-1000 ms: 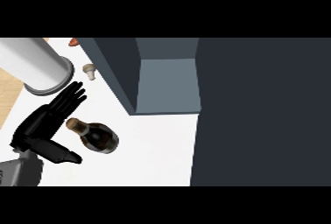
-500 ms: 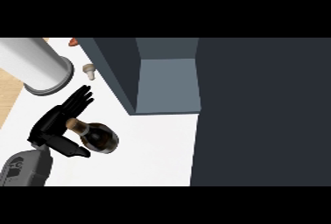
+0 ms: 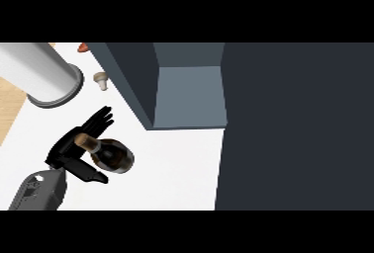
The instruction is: Pick up the wine, place it into the cabinet and close the cabinet
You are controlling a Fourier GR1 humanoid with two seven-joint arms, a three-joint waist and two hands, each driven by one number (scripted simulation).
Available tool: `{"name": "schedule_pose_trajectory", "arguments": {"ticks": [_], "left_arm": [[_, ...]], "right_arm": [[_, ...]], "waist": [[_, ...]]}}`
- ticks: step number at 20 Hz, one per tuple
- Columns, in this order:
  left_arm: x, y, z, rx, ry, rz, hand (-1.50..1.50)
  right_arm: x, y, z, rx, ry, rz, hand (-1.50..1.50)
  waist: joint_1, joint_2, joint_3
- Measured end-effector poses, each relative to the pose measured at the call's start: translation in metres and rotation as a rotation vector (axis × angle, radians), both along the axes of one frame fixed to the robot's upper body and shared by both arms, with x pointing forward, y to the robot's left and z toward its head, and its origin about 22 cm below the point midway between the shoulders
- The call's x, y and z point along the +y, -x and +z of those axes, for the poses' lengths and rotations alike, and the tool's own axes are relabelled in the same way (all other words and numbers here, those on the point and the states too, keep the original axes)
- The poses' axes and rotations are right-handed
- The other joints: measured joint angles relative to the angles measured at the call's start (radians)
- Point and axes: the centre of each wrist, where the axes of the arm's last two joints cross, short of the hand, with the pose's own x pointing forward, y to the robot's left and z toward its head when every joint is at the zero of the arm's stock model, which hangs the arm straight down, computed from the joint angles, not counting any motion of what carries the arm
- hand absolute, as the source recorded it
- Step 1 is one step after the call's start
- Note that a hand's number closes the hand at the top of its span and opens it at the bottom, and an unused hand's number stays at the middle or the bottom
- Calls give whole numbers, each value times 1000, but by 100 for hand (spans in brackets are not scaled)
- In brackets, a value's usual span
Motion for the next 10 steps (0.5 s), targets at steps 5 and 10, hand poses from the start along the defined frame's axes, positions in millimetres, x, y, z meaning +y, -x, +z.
{"name": "schedule_pose_trajectory", "arguments": {"ticks": [5,10], "left_arm": [[-8,8,-22,17,8,-16,-150],[-7,13,-37,39,53,3,-150]], "right_arm": [[-1,-2,3,-10,3,-10,-150],[1,-2,4,0,4,0,-150]], "waist": [[3,0,0],[3,0,0]]}}
